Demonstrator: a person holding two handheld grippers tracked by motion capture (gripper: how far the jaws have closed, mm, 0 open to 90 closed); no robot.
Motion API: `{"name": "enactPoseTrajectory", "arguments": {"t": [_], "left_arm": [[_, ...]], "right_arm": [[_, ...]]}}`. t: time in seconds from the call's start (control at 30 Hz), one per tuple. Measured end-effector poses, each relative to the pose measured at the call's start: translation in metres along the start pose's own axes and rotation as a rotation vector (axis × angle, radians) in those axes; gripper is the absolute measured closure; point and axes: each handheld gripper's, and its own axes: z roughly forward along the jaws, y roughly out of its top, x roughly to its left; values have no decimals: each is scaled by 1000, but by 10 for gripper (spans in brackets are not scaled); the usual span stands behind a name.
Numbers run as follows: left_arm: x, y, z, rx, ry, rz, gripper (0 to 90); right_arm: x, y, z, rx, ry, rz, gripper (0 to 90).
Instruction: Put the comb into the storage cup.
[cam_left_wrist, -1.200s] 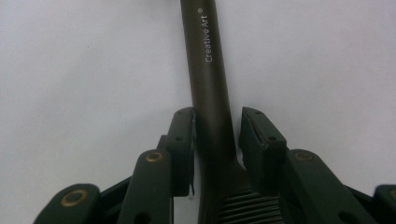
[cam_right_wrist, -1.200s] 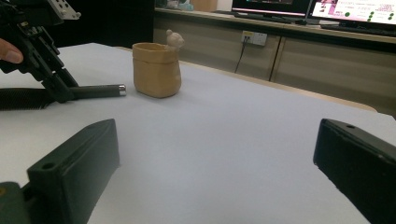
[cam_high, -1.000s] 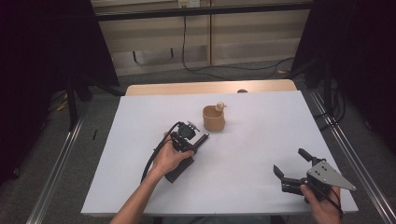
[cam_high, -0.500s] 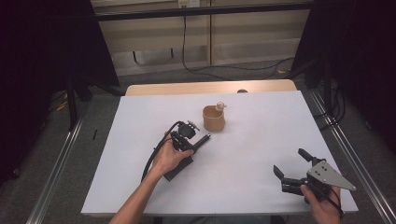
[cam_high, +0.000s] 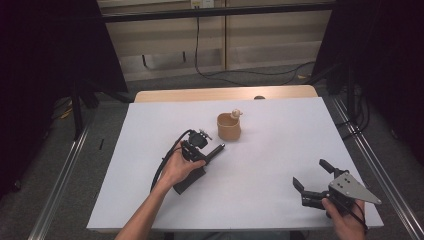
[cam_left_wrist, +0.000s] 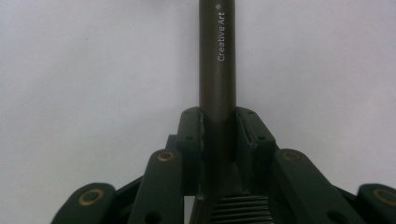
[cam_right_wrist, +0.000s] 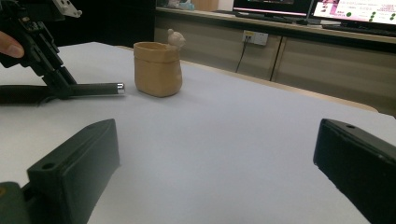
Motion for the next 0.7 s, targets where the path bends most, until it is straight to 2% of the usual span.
{"name": "enactPoseTrajectory", "arguments": {"t": [0.27, 0.43, 0.6, 0.7], "left_arm": [[2, -3, -8, -45, -22, -2, 730], [2, -6, -16, -68, -23, 15, 731], [1, -7, -25, -118, -28, 23, 731], [0, -6, -31, -101, 9, 66, 731]], "right_arm": [[0, 0, 0, 0, -2, -1, 0], [0, 0, 0, 2, -4, 1, 0], [0, 0, 0, 1, -2, 0, 0], [0, 0, 0, 0, -1, 0, 0]]}}
